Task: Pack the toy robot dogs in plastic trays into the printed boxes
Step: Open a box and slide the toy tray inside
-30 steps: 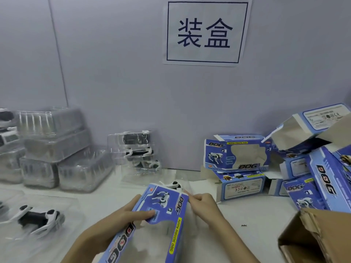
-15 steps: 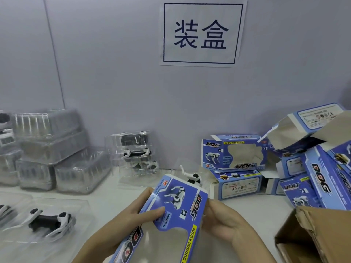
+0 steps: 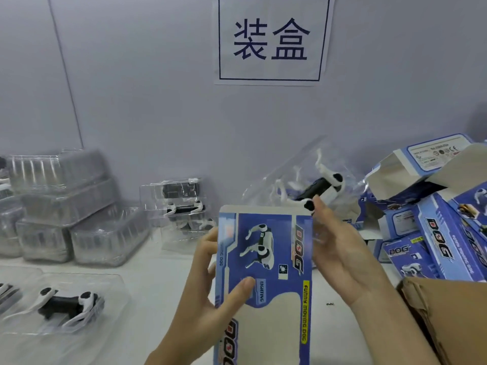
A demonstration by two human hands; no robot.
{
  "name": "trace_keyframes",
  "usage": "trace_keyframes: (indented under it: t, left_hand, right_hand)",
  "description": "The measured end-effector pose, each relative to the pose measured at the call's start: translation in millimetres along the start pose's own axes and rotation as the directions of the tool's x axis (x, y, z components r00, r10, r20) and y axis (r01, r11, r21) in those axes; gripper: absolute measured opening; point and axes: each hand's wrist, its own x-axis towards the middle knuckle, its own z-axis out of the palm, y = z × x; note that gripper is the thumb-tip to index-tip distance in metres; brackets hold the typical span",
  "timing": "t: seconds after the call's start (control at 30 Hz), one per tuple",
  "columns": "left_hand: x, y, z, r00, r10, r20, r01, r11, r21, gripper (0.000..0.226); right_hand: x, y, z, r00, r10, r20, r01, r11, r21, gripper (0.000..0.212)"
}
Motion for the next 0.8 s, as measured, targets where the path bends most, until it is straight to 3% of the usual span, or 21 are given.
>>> trace_keyframes:
  t: [0.2, 0.33, 0.5, 0.6, 0.7, 0.8]
  left_hand:
    - [-4.2, -11.1, 10.8, 0.990, 0.139, -0.002, -0.137, 0.981, 0.135, 0.045]
    - [-5.7, -12.0, 10.6, 0.977, 0.209, 0.032, -0.212, 0.958, 0.192, 0.045]
    - [-7.5, -11.9, 10.3, 0.966, 0.258, 0.003, -0.254, 0.951, 0.177, 0.056]
    - [-8.7, -11.7, 12.3, 0.970, 0.242, -0.035, -0.233, 0.957, 0.173, 0.066]
    - [-7.4, -11.5, 13.7, 0.964, 0.261, -0.059, -0.246, 0.951, 0.188, 0.085]
    - [-7.0, -11.3, 13.5, 0.970, 0.241, -0.043, -0.228, 0.953, 0.200, 0.104]
  right_hand:
    - [-3.5, -13.9, 6.9, 0.994, -0.102, 0.048, 0.101, 0.995, 0.019, 0.059]
    - [-5.5, -15.0, 13.2, 0.984, 0.044, 0.175, -0.052, 0.998, 0.037, 0.041]
    - [-6.0, -13.4, 16.3, 0.970, 0.136, 0.200, -0.113, 0.986, -0.122, 0.092]
    - [-6.9, -23.9, 14.9, 0.948, 0.128, 0.292, -0.067, 0.975, -0.212, 0.063]
    - [-8.7, -33.9, 11.6, 0.962, 0.132, 0.239, -0.042, 0.937, -0.346, 0.075]
    - [-15.7, -39.6, 10.1, 0.960, 0.129, 0.250, -0.007, 0.899, -0.439, 0.065]
